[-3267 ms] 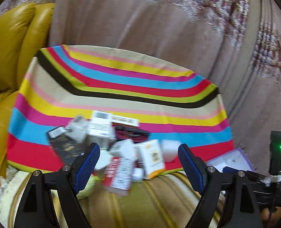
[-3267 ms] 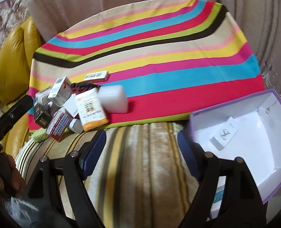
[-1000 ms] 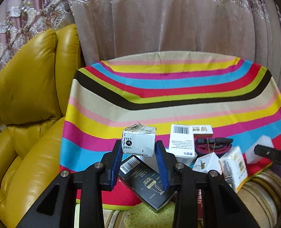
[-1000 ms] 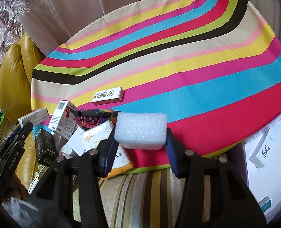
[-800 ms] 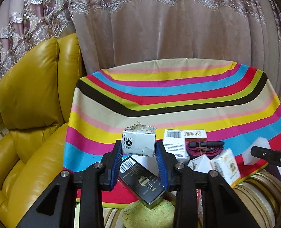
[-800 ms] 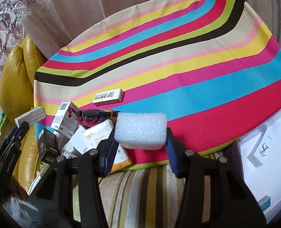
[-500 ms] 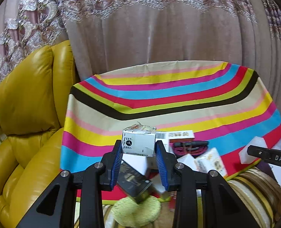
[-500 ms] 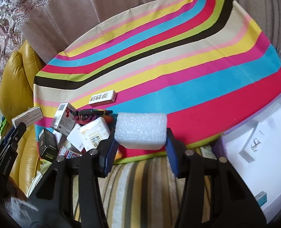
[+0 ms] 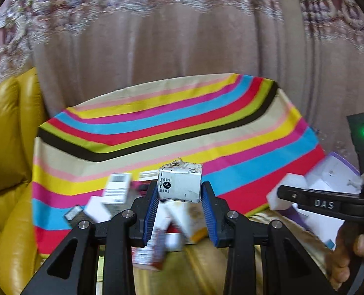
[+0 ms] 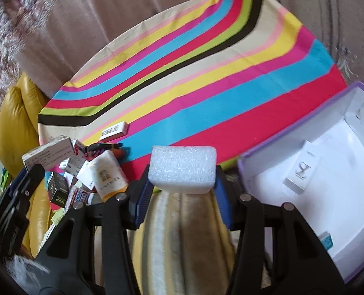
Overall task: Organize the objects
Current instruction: 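Carry the cube box and foam block into the storage box and release both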
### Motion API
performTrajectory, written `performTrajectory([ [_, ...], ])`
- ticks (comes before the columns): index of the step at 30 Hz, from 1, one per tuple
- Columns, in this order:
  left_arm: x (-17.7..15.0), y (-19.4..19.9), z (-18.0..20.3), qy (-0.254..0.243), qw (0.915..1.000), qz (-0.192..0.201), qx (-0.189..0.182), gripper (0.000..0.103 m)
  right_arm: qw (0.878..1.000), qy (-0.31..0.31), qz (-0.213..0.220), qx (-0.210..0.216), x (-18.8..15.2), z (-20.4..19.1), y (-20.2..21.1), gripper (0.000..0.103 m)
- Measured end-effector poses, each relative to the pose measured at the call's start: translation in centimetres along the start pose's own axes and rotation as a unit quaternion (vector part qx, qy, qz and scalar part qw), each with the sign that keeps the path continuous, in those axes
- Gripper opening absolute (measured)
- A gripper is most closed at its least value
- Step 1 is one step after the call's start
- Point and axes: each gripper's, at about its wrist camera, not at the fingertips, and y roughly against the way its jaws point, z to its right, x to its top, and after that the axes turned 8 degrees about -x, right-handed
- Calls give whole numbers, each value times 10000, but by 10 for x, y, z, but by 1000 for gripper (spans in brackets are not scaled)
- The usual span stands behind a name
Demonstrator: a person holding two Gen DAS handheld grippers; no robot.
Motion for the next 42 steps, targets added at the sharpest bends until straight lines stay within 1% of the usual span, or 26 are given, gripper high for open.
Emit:
performTrajectory([
  [5, 2, -8, 29, -111, 9983, -117, -559, 36, 9996, -241, 33, -150, -5, 22, 10, 52],
  [10, 2, -17, 58, -203, 9930, -287, -1130, 36, 9981, -508, 39, -354, -5, 51, 20, 52],
  [17, 2, -27, 92, -389, 9843, -478, -1651, 36, 9932, -852, 49, -796, -4, 91, 31, 52],
  [23, 2, -34, 119, -607, 9745, -614, -2071, 36, 9879, -1084, 82, -1102, -3, 117, 39, 52],
  [27, 1, -40, 136, -736, 9665, -743, -2346, 37, 9838, -1211, 101, -1321, -2, 131, 44, 53],
  [29, 1, -44, 140, -660, 9601, -820, -2592, 37, 9814, -1292, 104, -1417, -2, 137, 46, 58],
  [30, 1, -47, 141, -590, 9551, -906, -2760, 39, 9800, -1340, 121, -1465, -2, 140, 47, 64],
  [31, 0, -50, 142, -560, 9533, -969, -2806, 42, 9791, -1372, 138, -1496, -2, 142, 48, 71],
  [33, -2, -53, 142, -526, 9537, -1028, -2776, 46, 9779, -1388, 180, -1555, -1, 144, 51, 76],
  [35, -1, -52, 138, -399, 9544, -987, -2788, 53, 9776, -1319, 250, -1621, 1, 142, 54, 80],
  [36, -1, -51, 135, -334, 9552, -960, -2779, 58, 9777, -1270, 271, -1652, 2, 140, 55, 83],
  [37, 0, -51, 131, -262, 9558, -937, -2773, 61, 9782, -1201, 285, -1671, 3, 137, 55, 85],
  [41, 2, -49, 121, -99, 9589, -870, -2697, 66, 9800, -879, 319, -1756, 6, 123, 55, 88],
  [42, 3, -47, 118, -67, 9603, -842, -2658, 70, 9800, -775, 326, -1805, 7, 117, 56, 89],
])
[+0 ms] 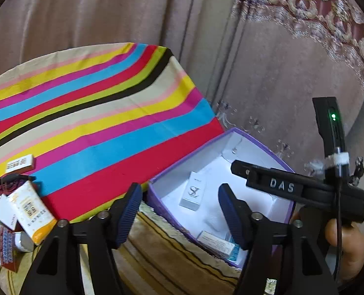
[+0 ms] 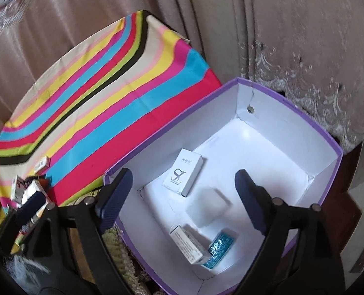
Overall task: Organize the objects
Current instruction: 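Carry the cube box and foam block into the storage box and release both, then move both open tools back to the remaining items on the table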
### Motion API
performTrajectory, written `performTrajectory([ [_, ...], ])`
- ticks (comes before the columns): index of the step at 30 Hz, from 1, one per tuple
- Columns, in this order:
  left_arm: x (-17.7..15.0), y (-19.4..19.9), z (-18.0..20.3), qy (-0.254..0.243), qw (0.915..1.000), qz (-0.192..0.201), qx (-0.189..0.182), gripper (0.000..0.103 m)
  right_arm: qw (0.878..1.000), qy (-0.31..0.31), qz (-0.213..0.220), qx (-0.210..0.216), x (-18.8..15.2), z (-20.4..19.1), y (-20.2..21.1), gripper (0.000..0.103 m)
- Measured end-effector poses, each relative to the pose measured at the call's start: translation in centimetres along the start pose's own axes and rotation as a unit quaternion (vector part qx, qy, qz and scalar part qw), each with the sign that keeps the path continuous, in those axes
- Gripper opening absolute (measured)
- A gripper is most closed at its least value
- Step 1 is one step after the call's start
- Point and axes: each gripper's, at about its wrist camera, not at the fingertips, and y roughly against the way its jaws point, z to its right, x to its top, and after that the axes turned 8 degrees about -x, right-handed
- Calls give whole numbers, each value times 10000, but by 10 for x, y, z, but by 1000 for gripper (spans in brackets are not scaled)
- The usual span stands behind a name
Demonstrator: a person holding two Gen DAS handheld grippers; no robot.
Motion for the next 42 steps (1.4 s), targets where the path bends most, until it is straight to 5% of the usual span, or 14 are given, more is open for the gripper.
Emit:
performTrajectory([
  [4, 1, 14, -6, 56, 9994, 224, 247, 84, 9994, 267, 197, -102, -1, -14, 10, 95],
  [9, 0, 22, -10, 65, 9956, 174, 917, 85, 9972, 434, 540, -287, -3, -24, 23, 100],
  [18, -9, 49, -34, 357, 9917, 477, 1137, 85, 9839, 1227, 1208, -476, -11, -61, 43, 101],
  [29, -36, 99, -87, 1284, 9837, 795, 981, 85, 9749, 1791, 651, 1150, -37, -108, 45, 101],
  [42, -82, 164, -139, 1849, 9649, 1216, 1412, 85, 9578, 2405, 152, 1566, -67, -164, 38, 101],
])
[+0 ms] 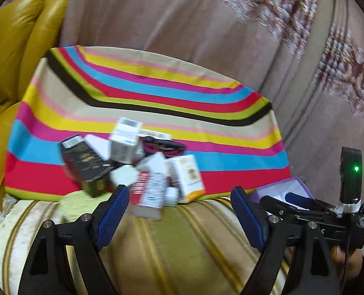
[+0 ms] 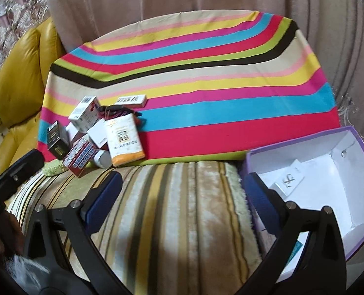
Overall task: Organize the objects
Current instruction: 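Move both open tools back to the remaining items on the table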
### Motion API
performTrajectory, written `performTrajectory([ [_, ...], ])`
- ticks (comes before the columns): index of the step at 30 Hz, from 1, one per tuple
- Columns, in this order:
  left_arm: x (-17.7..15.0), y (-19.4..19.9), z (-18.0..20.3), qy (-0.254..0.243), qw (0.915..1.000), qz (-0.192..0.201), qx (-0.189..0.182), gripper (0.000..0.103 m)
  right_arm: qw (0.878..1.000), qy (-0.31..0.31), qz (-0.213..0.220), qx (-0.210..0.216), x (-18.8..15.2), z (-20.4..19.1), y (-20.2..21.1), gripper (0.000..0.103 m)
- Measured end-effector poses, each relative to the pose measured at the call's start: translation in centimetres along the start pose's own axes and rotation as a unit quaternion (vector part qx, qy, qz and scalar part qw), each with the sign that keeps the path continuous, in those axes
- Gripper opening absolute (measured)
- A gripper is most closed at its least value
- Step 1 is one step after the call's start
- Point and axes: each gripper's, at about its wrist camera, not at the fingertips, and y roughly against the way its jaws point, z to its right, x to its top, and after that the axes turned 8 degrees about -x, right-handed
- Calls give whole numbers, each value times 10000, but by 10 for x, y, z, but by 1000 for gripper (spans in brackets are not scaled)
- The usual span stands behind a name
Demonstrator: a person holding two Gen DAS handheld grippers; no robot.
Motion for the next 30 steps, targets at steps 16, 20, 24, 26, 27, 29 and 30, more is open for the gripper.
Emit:
performTrajectory([
  [16, 13, 10, -78, 1, 9984, -222, 525, 87, 9965, 621, -396, 391, 20, -61, -44, 101],
  [20, 21, 2, -80, -463, 9961, -464, 590, 93, 9956, 706, -455, 409, 29, -71, -56, 101],
  [24, 29, -8, -79, -990, 9918, -683, 427, 103, 9946, 773, -554, 419, 35, -77, -69, 101],
  [26, 35, -13, -81, -1170, 9895, -738, 424, 103, 9942, 792, -597, 420, 37, -79, -74, 101],
  [27, 37, -15, -82, -1238, 9884, -760, 433, 103, 9940, 801, -615, 420, 38, -80, -77, 101],
  [29, 41, -21, -85, -1355, 9861, -861, 423, 103, 9937, 819, -641, 423, 40, -82, -81, 101],
  [30, 43, -24, -87, -1386, 9853, -916, 404, 103, 9934, 832, -659, 433, 42, -83, -83, 101],
])
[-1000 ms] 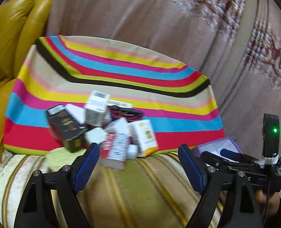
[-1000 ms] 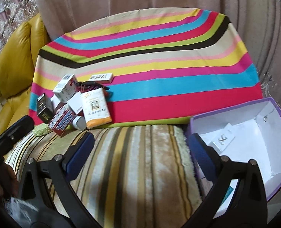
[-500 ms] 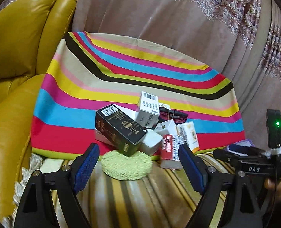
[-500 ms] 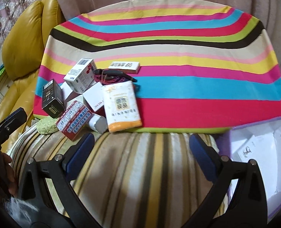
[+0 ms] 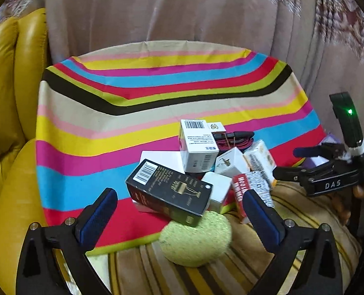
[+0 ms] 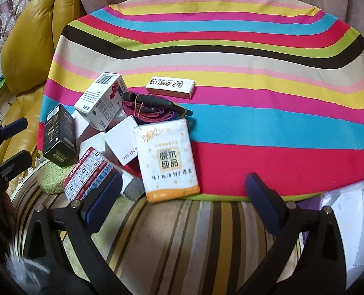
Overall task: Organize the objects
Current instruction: 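Move both open tools back to the remaining items on the table, then grasp the black goblet-print box with the left tool while the right tool grasps the tissue pack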
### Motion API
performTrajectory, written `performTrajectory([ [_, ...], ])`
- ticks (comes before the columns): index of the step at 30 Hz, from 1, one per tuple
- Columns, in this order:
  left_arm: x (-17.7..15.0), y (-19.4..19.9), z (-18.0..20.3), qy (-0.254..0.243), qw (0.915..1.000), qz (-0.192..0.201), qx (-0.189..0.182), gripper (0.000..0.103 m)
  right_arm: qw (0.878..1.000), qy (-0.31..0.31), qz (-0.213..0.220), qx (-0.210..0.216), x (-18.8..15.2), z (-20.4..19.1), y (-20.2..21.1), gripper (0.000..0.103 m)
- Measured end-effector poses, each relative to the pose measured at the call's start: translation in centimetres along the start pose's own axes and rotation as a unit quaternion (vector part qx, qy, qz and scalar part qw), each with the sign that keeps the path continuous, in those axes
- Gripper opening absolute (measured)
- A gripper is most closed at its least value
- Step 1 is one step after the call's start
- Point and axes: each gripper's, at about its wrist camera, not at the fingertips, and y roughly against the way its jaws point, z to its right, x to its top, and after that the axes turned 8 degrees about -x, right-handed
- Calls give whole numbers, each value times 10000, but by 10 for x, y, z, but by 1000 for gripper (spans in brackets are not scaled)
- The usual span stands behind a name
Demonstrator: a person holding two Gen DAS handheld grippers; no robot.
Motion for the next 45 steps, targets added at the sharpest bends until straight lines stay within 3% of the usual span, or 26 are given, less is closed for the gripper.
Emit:
performTrajectory([
  [8, 11, -24, -10, -355, 9984, -433, -122, 103, 9998, 96, -140, 98, 11, -2, -16, 100],
  [12, 14, -30, -17, -413, 9971, -553, -334, 103, 9994, 127, -263, 164, 13, -3, -23, 93],
  [22, 14, -53, -15, -774, 9920, -936, -347, 103, 9984, 130, -480, 275, 16, -4, -37, 79],
  [25, 11, -58, -12, -891, 9907, -1000, -239, 101, 9979, 133, -555, 291, 15, -5, -41, 64],
  [27, 10, -58, -10, -957, 9901, -1009, -200, 91, 9977, 141, -599, 286, 14, -5, -44, 57],
  [39, 7, -40, -3, -763, 9943, -702, 240, 90, 9988, -29, -380, 302, 10, 6, -31, 57],
  [42, 7, -31, 1, -543, 9963, -501, 440, 90, 9991, -62, -301, 300, 8, 9, -25, 57],
  [45, 9, -23, 3, -405, 9947, -383, 864, 90, 9990, -123, -260, 345, 7, 14, -20, 57],
])
